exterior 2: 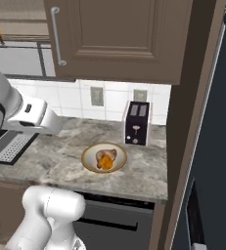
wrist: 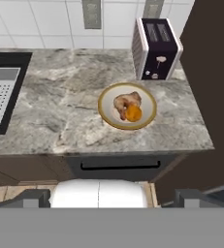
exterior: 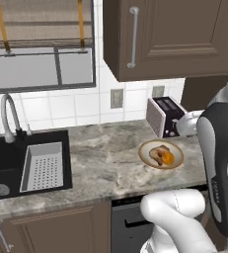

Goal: Take the bell pepper, chicken drumstick, and orange from the freezer and place them in the bowl on the counter.

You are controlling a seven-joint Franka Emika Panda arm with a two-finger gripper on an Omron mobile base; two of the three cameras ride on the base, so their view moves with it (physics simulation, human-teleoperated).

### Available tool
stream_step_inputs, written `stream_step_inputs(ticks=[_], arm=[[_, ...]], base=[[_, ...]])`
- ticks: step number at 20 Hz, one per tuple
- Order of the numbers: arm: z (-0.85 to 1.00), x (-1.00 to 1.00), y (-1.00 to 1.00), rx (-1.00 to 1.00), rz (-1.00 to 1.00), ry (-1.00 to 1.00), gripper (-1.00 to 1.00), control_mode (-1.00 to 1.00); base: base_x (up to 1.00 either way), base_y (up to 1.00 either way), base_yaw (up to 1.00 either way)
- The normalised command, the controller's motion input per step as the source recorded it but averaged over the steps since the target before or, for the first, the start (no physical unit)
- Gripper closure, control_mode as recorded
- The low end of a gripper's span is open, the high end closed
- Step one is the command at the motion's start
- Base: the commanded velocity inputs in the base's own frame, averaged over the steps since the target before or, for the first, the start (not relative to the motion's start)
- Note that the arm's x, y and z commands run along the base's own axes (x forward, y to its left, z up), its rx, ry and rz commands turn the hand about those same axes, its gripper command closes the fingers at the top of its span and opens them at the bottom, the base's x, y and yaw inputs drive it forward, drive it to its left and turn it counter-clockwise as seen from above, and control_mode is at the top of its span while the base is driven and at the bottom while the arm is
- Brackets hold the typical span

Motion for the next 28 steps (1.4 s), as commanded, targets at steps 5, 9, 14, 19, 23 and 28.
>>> stream_step_inputs(ticks=[5,9,14,19,23,28], arm=[[0.0,0.0,0.0,0.0,0.0,0.0,-1.0,1.0],[0.0,0.0,0.0,0.0,0.0,0.0,-1.0,1.0],[0.0,0.0,0.0,0.0,0.0,0.0,-1.0,1.0],[0.0,0.0,0.0,0.0,0.0,0.0,-1.0,1.0],[0.0,0.0,0.0,0.0,0.0,0.0,-1.0,1.0],[0.0,0.0,0.0,0.0,0.0,0.0,-1.0,1.0]], base=[[-1.0,0.17,0.0],[-1.0,0.17,0.0],[-1.0,0.14,0.0],[-0.9,0.05,0.0],[-0.62,-0.01,0.0],[-0.06,-0.56,0.0]])
